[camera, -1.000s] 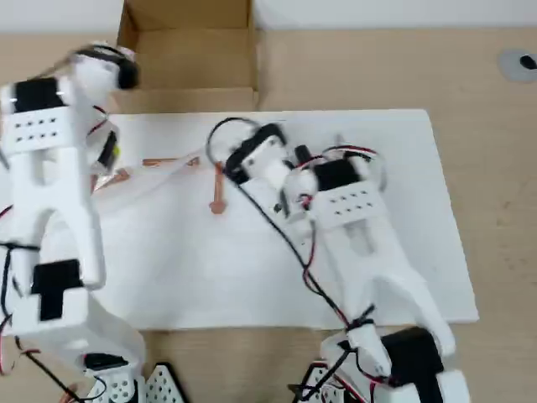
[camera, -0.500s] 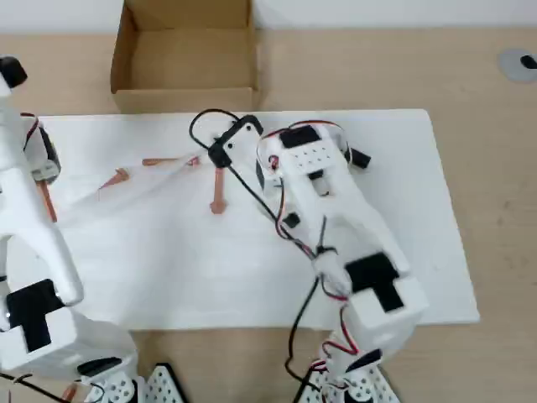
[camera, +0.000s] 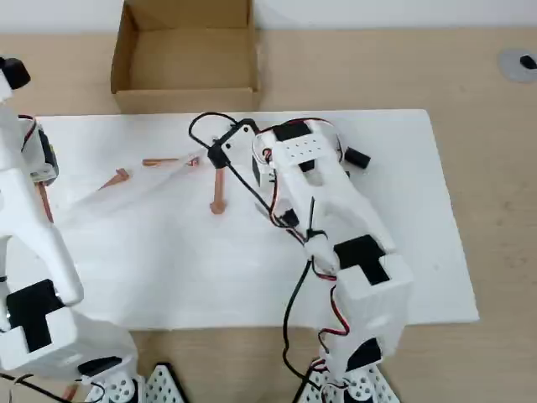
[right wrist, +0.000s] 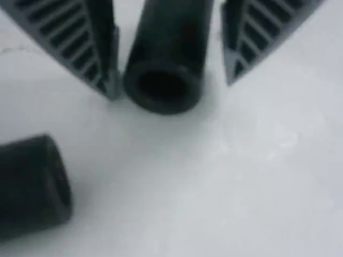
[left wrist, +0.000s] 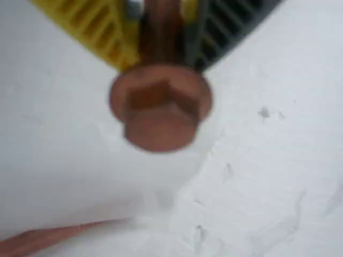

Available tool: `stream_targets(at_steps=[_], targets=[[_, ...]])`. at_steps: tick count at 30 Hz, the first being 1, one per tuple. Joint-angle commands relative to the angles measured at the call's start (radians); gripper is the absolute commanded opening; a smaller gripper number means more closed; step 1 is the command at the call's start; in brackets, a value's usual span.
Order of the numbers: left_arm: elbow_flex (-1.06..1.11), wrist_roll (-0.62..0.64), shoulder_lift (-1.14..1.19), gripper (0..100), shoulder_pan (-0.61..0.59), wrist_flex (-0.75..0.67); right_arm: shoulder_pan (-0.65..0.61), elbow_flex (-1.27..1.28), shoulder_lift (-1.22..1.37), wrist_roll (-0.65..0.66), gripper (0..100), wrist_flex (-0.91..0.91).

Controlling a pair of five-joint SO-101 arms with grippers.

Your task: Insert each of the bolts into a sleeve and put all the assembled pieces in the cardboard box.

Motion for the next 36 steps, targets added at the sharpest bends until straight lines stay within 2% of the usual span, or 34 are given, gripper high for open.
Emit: stream_targets(at_steps=[1,5,10,18,23,30,36], targets=[[-0.012,-0.008,-0.058,1,-0.008,0.002,0.044,-0.010,0.024,0.000,17.1,0.008],[-0.012,-0.009,-0.058,1,-0.009,0.002,0.059,-0.015,0.042,0.006,16.4,0.029],[-0.014,-0.009,-0.059,1,-0.015,-0.020,0.058,-0.016,0.047,0.006,2.9,0.049],[-0.149,-0.009,-0.059,1,-0.055,-0.021,0.061,-0.056,0.024,-0.002,2.2,0.117],[-0.259,0.003,-0.059,1,-0.064,-0.021,0.056,-0.252,-0.071,-0.002,1.6,0.249],[-0.422,0.146,-0.070,1,-0.063,-0.021,0.035,-0.605,-0.251,-0.002,1.6,0.405],[-0.448,0.203,-0.208,1,-0.017,-0.020,-0.061,-0.723,-0.463,-0.002,1.6,0.411]])
